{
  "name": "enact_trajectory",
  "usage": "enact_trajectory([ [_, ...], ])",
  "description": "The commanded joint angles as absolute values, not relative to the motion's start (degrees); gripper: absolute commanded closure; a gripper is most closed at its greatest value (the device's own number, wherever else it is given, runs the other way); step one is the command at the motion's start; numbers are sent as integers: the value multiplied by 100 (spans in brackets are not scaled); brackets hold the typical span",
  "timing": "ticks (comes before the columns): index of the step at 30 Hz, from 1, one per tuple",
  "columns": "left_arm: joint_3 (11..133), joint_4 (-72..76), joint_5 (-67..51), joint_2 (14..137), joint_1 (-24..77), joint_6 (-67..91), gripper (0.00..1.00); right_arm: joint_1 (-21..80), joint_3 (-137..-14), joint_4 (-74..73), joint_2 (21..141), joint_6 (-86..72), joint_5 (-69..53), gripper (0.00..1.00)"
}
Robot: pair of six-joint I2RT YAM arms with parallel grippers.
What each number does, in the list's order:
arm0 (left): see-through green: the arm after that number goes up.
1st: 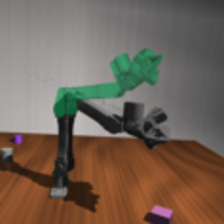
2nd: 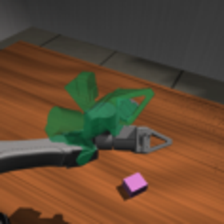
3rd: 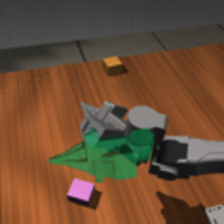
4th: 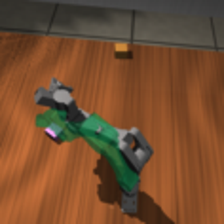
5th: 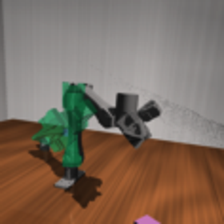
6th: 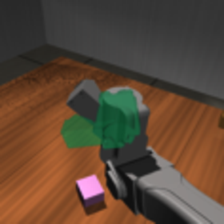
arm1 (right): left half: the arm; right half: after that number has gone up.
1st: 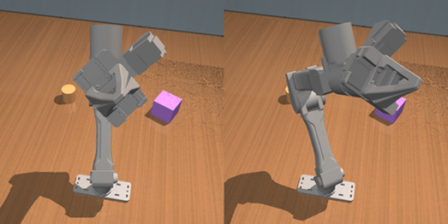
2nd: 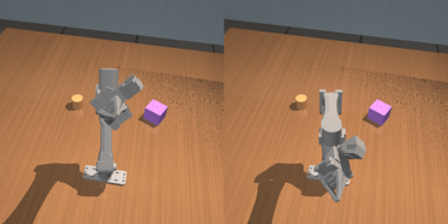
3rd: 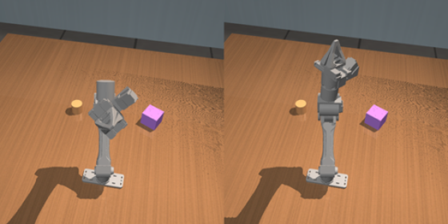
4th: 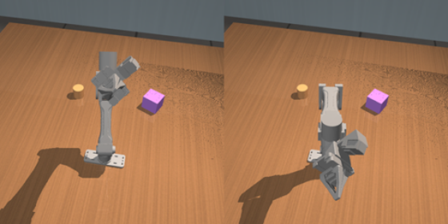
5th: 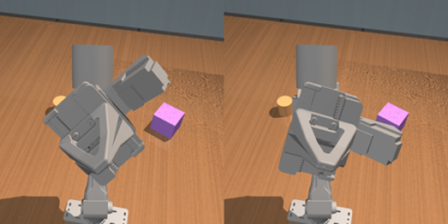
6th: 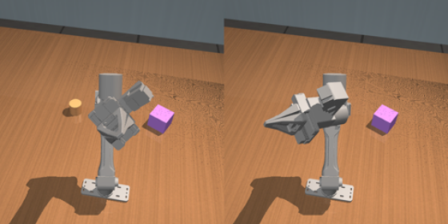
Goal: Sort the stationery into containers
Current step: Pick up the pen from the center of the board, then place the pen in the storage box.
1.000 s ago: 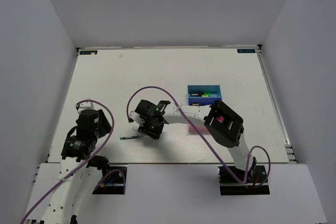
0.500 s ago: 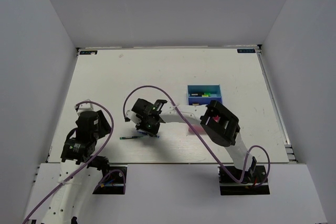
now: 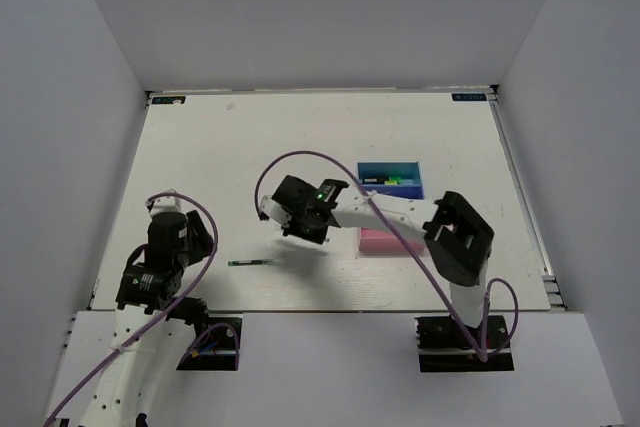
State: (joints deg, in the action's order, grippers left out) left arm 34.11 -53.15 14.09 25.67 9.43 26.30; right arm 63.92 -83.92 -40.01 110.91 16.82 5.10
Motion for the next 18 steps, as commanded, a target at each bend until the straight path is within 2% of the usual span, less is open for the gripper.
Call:
enact_trajectory([
  [1, 3331, -5116, 1056, 2628, 905, 2514, 30, 6232, -8446, -4166, 10117, 2187, 1116, 100],
  [3, 3279, -4896, 731, 2681, 897, 2417, 31, 6179, -8262, -4184, 9731, 2416, 1386, 100],
  [4, 3200, -4809, 42, 2750, 896, 2347, 31, 6161, -8183, -4175, 9294, 2574, 1450, 100],
  [7, 3199, -4483, -990, 3101, 914, 2189, 33, 6047, -7657, -4070, 8504, 3048, 1766, 100],
  [11, 3252, -4368, -1397, 3550, 1002, 2039, 36, 5819, -6707, -3894, 7481, 3760, 2152, 100],
  [15, 3340, -4359, -1450, 3928, 1177, 2013, 36, 5520, -5690, -3779, 6427, 4683, 1890, 100],
  [18, 3419, -4359, -1459, 4244, 1283, 2013, 36, 5265, -5311, -3938, 6214, 5088, 1679, 100],
])
